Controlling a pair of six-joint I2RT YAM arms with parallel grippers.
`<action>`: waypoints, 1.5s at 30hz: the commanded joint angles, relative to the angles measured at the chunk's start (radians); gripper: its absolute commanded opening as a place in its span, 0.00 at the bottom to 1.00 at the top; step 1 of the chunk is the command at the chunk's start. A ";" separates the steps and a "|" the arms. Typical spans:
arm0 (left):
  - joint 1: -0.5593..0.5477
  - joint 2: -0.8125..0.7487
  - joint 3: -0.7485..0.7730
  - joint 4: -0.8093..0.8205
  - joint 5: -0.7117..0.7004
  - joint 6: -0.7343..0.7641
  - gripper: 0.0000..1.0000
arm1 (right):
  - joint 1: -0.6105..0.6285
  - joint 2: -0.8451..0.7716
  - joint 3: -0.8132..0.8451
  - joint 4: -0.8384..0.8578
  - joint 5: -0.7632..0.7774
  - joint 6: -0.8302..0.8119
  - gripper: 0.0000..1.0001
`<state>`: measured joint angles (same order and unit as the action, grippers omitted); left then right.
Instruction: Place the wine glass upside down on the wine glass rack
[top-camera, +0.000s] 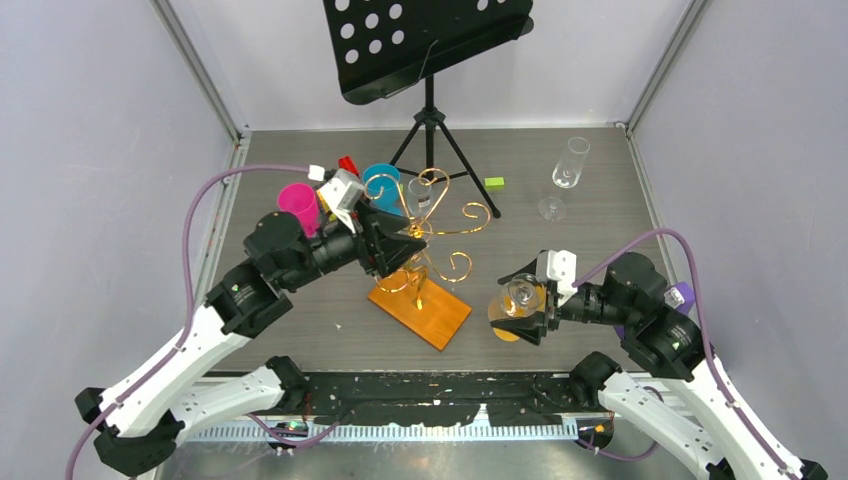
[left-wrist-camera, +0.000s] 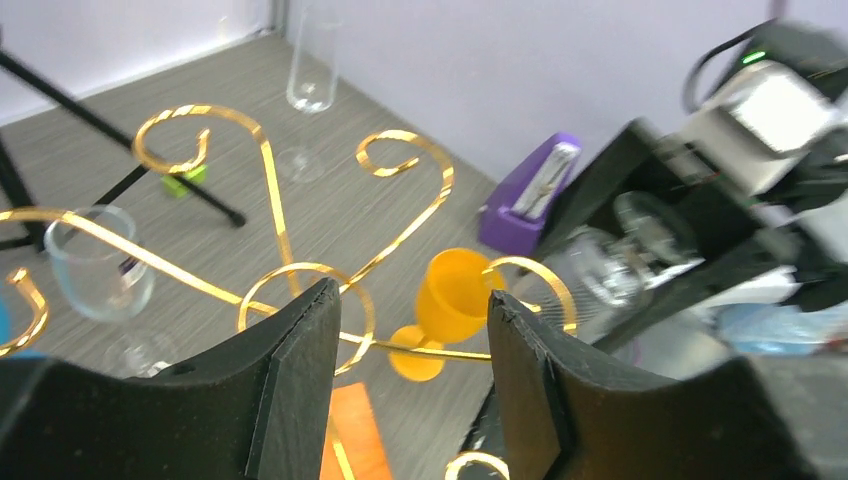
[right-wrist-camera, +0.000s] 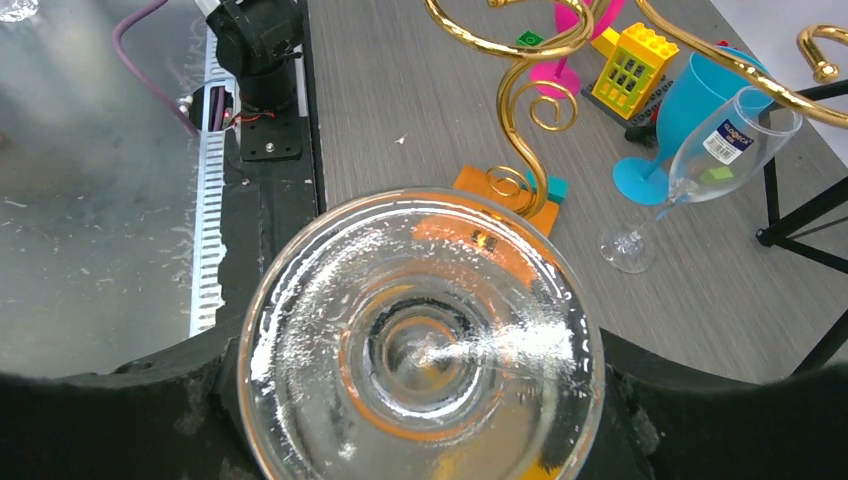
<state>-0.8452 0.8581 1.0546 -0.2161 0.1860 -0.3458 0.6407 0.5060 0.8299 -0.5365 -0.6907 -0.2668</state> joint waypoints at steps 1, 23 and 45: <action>-0.005 -0.024 0.109 0.043 0.145 -0.179 0.55 | 0.006 0.010 0.034 0.087 0.041 0.026 0.05; -0.156 0.377 0.358 0.193 0.282 -0.848 0.40 | 0.007 0.193 0.374 -0.015 0.203 -0.237 0.05; -0.209 0.483 0.394 0.165 0.233 -0.882 0.17 | 0.007 0.218 0.367 -0.003 0.234 -0.268 0.05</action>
<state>-1.0443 1.3460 1.4212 -0.0727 0.4507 -1.2072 0.6422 0.7166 1.1576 -0.6380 -0.4747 -0.5282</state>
